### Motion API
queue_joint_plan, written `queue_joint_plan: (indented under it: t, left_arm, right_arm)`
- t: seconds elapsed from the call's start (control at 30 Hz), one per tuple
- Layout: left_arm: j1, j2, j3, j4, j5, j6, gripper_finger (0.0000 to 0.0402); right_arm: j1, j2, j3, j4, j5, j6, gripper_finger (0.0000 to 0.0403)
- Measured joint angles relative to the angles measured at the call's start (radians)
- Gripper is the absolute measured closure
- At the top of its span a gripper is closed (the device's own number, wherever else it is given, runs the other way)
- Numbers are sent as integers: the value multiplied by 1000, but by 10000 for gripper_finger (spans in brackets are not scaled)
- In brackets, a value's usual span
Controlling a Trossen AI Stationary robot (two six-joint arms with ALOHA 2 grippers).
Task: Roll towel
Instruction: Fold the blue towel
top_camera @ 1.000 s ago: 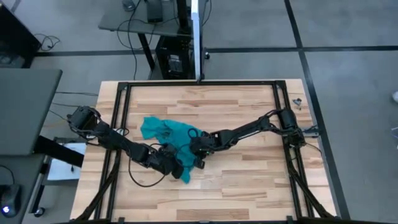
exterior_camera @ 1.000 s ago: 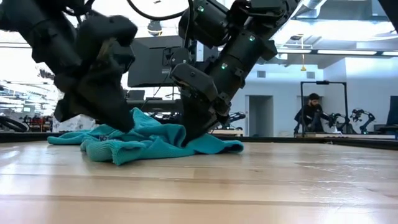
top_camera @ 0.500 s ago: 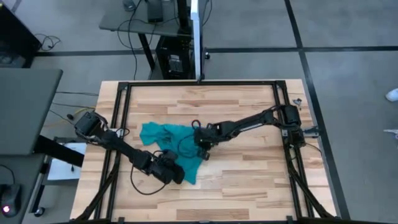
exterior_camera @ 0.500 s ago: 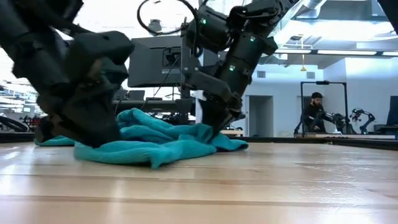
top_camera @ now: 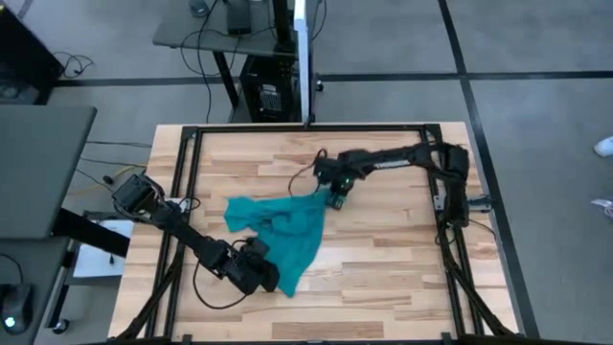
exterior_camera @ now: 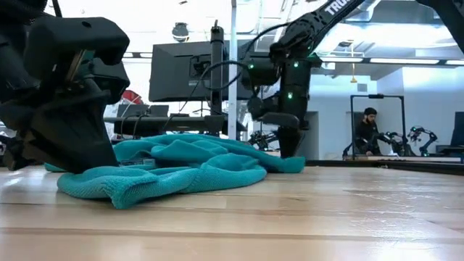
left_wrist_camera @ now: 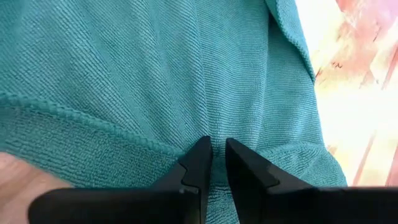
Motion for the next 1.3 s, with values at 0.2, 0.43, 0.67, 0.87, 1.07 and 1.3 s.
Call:
queue_joint_plan:
  t: [0.2, 0.43, 0.67, 0.87, 1.07, 1.3]
  left_arm:
    - [26, -17, -4, 24, 34, 20, 363]
    - [67, -66, -6, 16, 36, 94, 363]
    - [80, -70, -5, 12, 23, 106, 363]
    - [82, -71, -4, 15, 10, 93, 363]
    - [66, -71, -5, 43, 5, 89, 363]
    - [19, -67, -4, 52, -7, 42, 363]
  right_arm:
    - [52, -152, 0, 135, -163, 93, 403]
    - [206, -151, 4, 367, -196, 249, 403]
    - [340, -8, 2, 399, -196, 367, 403]
    - [386, 99, 2, 468, -199, 434, 403]
    - [300, 109, 3, 537, -193, 430, 403]
    - [159, 110, 3, 581, -191, 393, 403]
